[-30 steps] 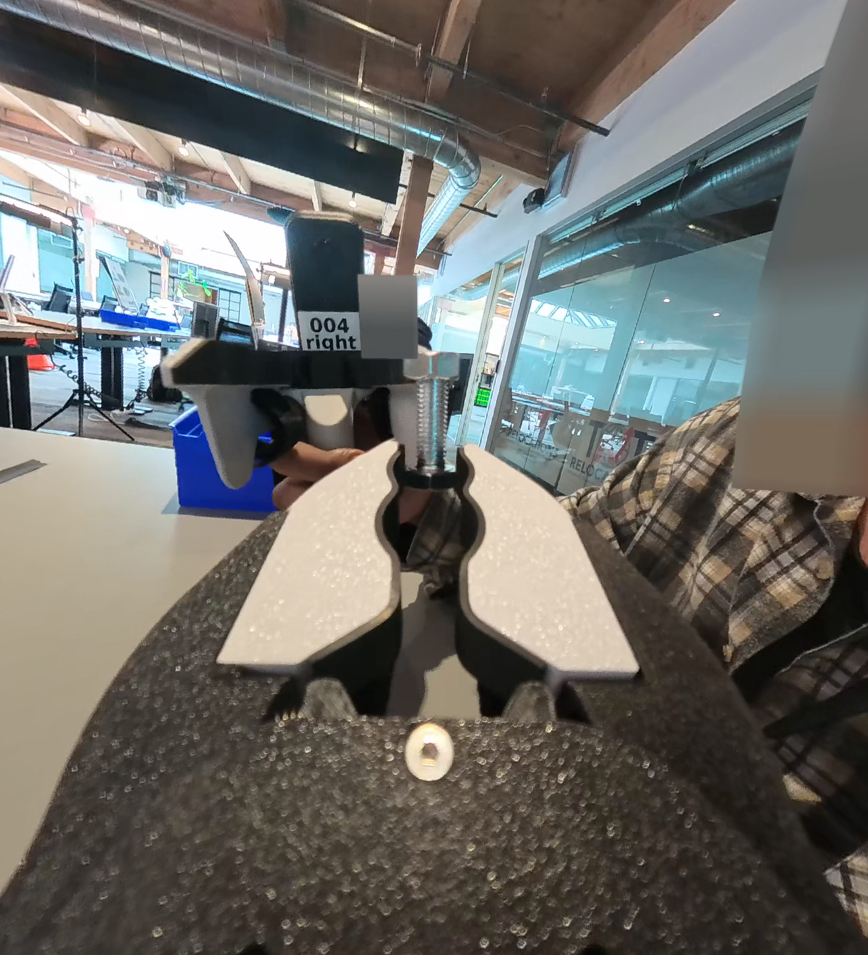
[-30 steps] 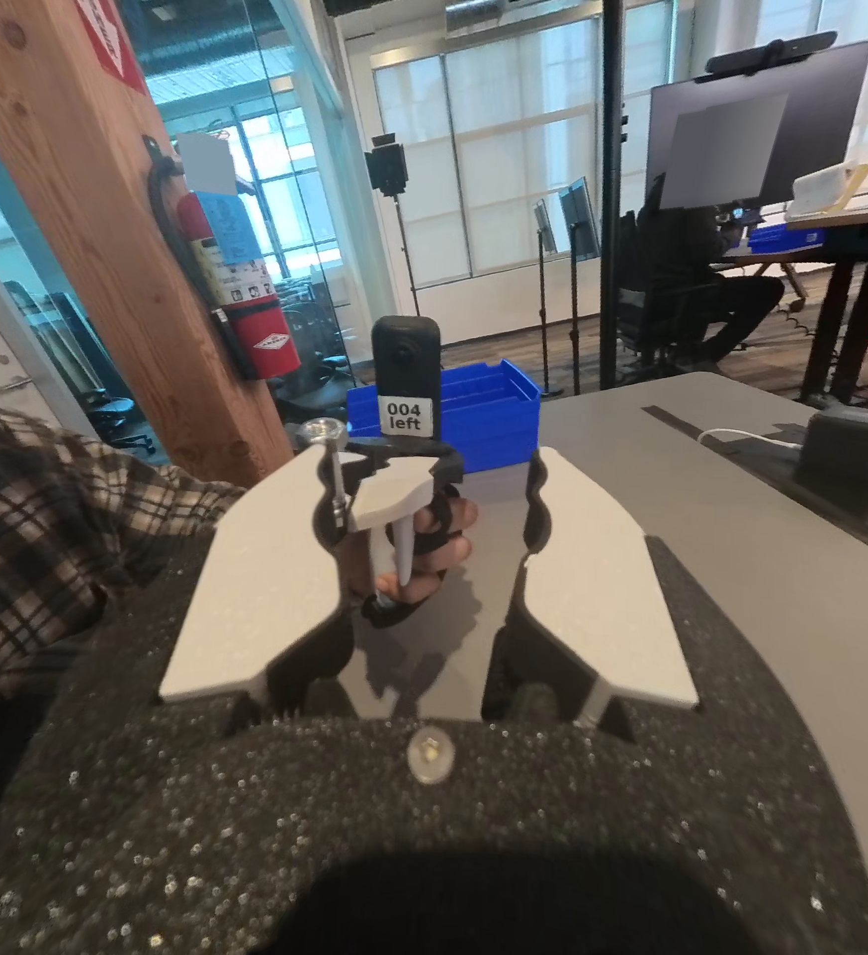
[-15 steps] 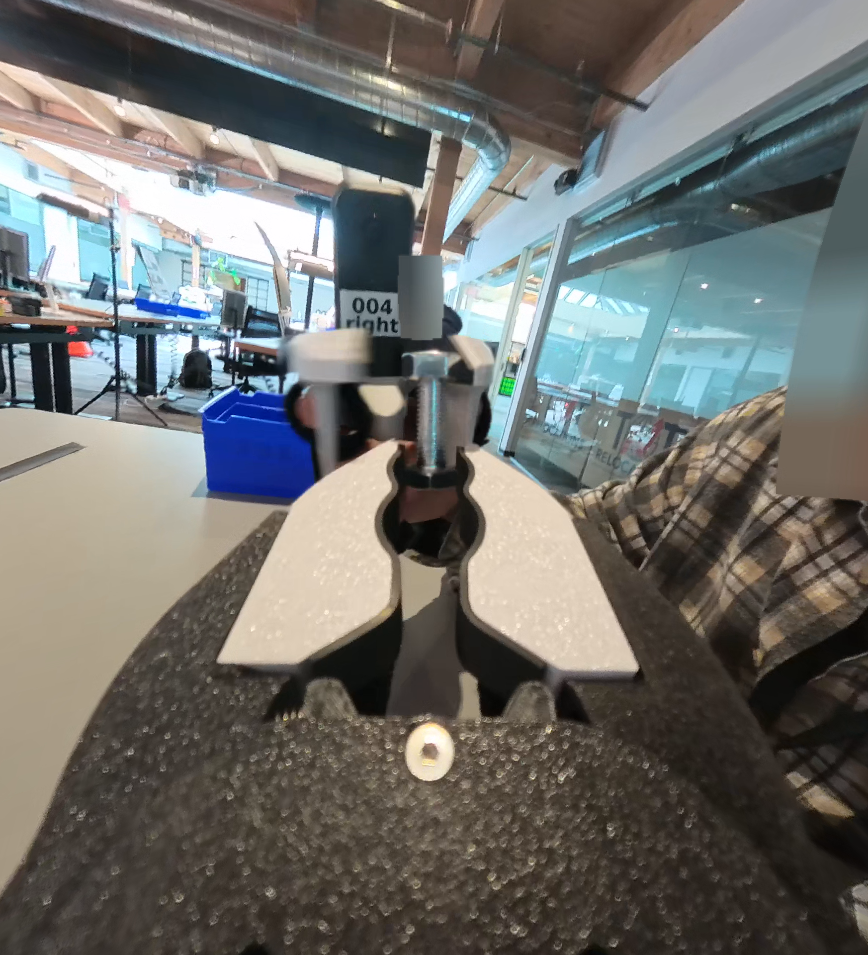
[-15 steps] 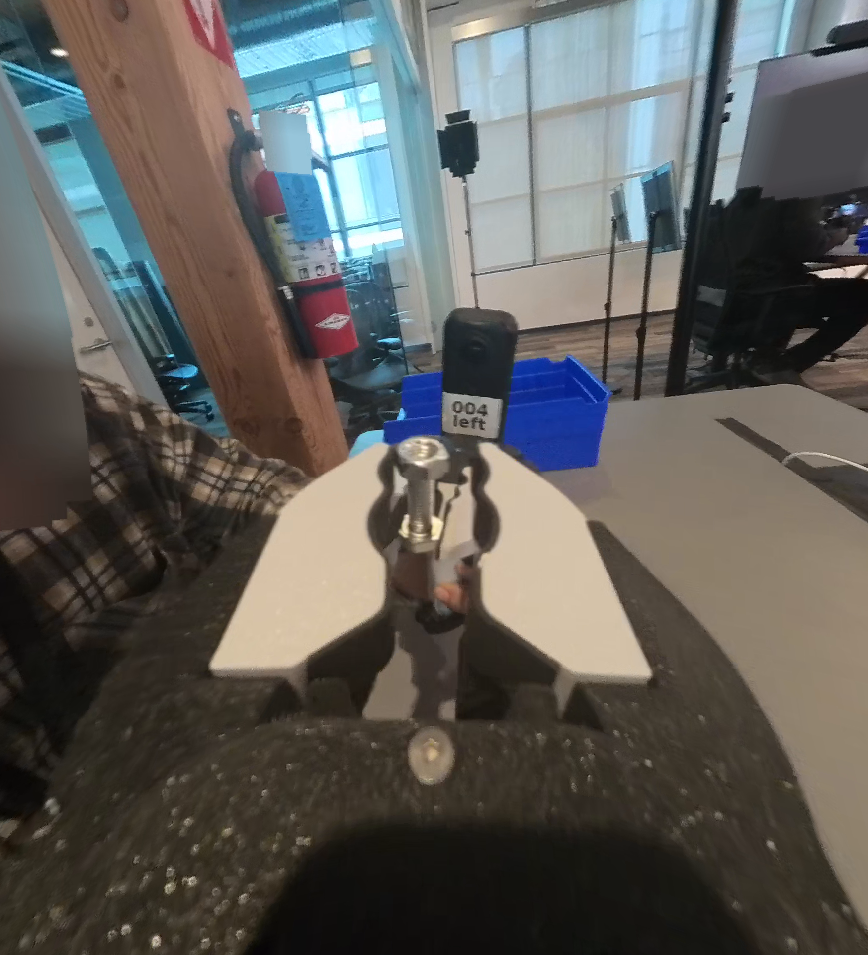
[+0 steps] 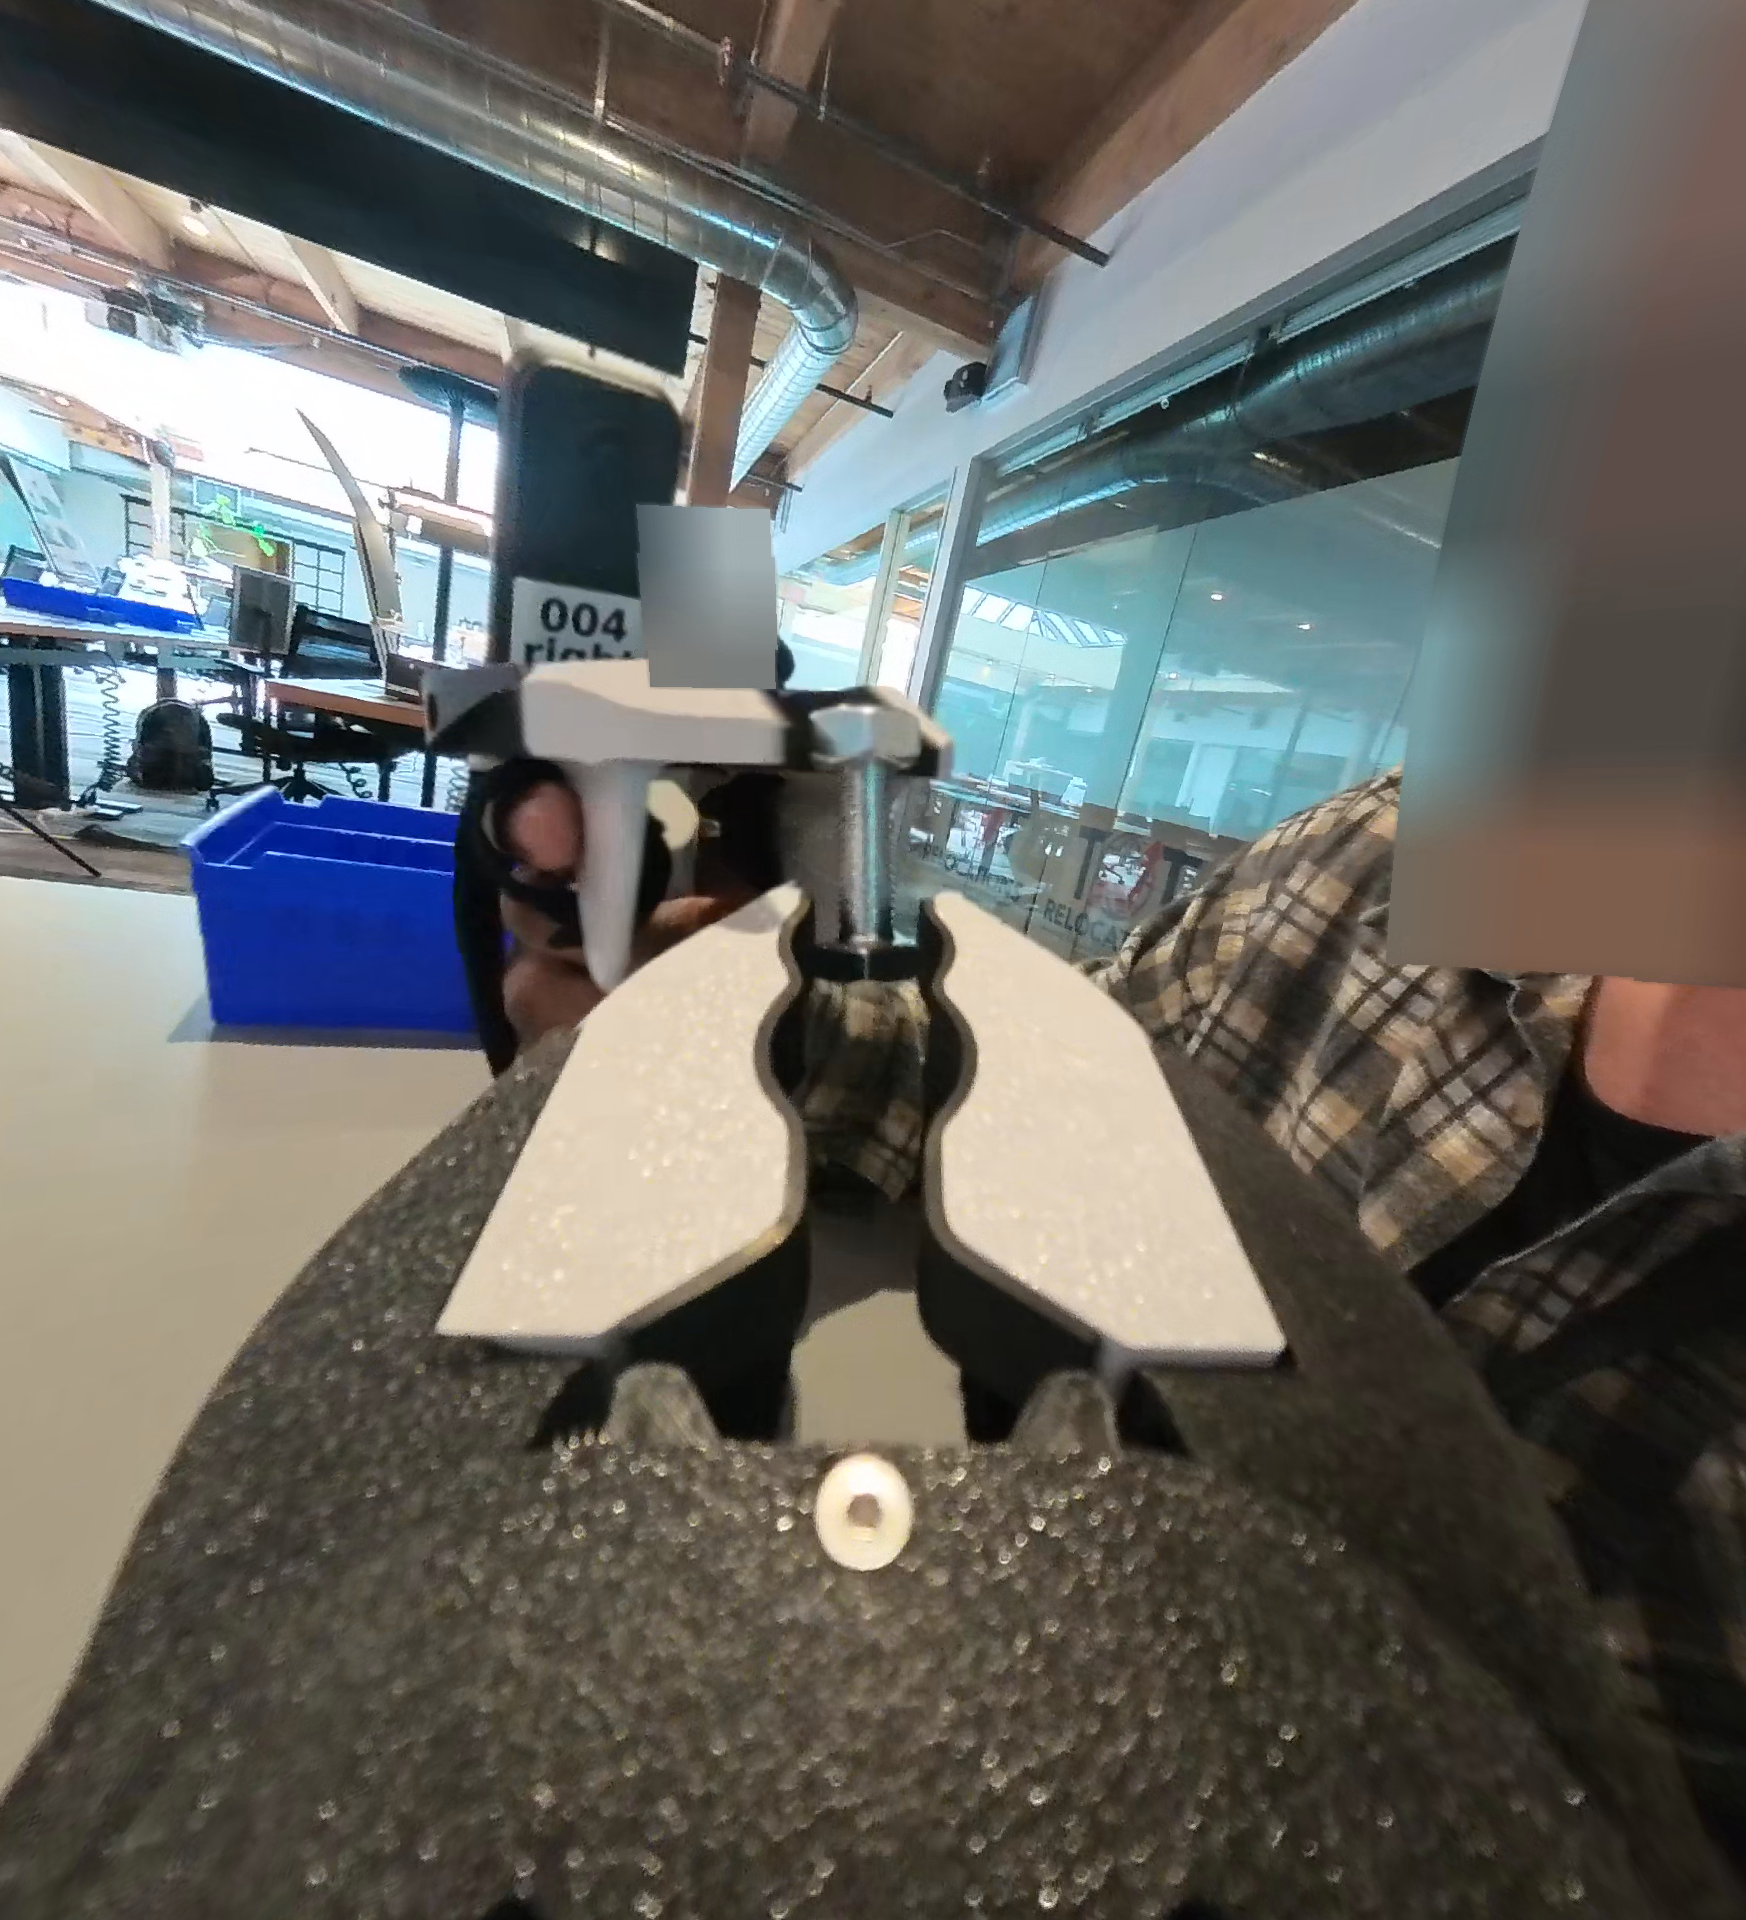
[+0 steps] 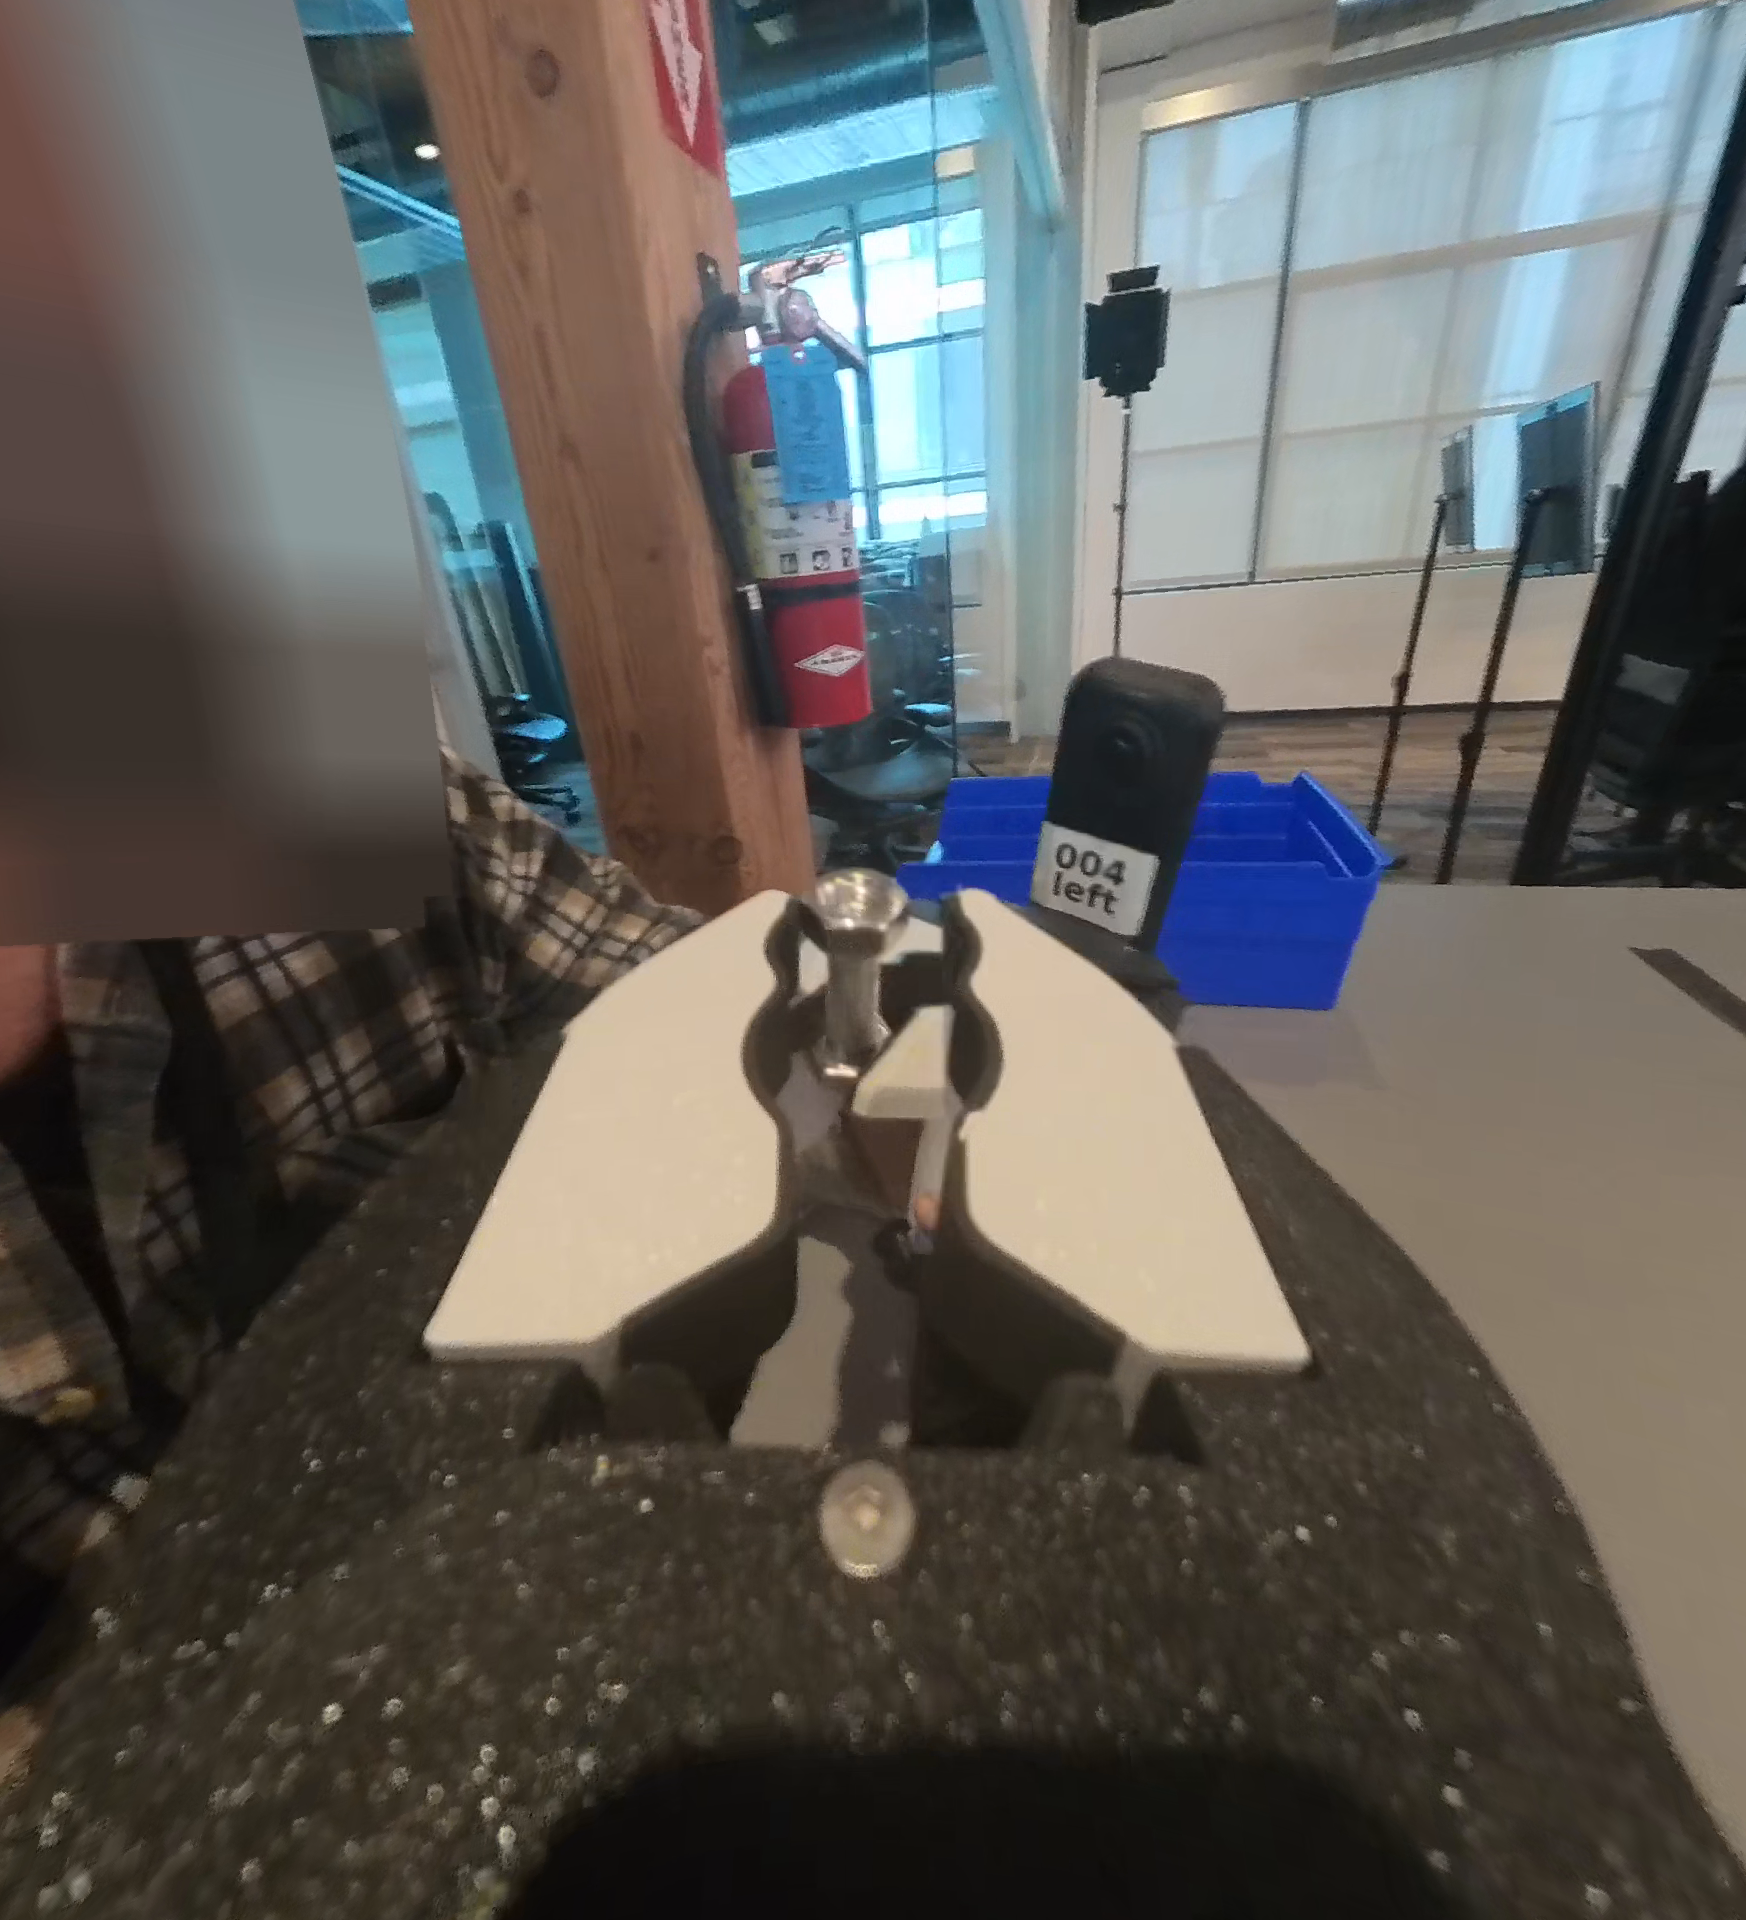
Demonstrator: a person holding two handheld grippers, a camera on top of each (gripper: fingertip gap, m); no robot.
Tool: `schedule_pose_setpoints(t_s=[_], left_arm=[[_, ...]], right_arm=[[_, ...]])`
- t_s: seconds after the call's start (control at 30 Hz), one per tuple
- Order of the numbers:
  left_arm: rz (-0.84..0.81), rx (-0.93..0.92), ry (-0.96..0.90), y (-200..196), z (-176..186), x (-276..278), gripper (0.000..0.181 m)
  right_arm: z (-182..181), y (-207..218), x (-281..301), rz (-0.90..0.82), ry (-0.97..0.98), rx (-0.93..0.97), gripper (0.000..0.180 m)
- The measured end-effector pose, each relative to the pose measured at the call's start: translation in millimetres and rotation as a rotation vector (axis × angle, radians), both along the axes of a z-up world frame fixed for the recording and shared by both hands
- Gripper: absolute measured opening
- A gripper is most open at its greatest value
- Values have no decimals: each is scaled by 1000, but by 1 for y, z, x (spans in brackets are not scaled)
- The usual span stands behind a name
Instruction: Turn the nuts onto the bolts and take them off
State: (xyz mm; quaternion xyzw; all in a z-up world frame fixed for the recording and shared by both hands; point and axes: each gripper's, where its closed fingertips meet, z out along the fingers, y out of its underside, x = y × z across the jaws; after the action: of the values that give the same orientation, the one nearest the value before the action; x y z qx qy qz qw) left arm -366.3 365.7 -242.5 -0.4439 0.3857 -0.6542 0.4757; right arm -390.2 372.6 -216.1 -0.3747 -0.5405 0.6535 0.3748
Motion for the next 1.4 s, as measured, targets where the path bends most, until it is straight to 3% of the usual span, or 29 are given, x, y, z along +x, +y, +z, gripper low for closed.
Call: schedule_pose_setpoints(t_s=[0.17, 0.4, 0.8, 0.87, 0.97, 1.23, 1.4], left_arm=[[42, 3, -15, 5, 4, -6, 18], [104, -13, -2, 16, 0, -7, 18], [115, -18, -2, 17, -1, -7, 18], [118, -19, 1, 18, -1, -7, 18], [118, -22, 2, 18, -1, -7, 18], [118, -24, 9, 19, -3, -7, 18], [194, -20, 77, 31, -13, -9, 18]], right_arm=[[0, 27, 3, -129, -1, -36, 27], [5, 17, 1, -100, 9, -44, 40], [-1, 22, -3, -130, -25, -51, 40], [-2, 20, -6, -126, -30, -51, 37], [-1, 15, -5, -93, -21, -42, 18], [5, 31, 8, -138, 24, -75, 18], [-2, 54, 17, -286, -37, -36, 18]])
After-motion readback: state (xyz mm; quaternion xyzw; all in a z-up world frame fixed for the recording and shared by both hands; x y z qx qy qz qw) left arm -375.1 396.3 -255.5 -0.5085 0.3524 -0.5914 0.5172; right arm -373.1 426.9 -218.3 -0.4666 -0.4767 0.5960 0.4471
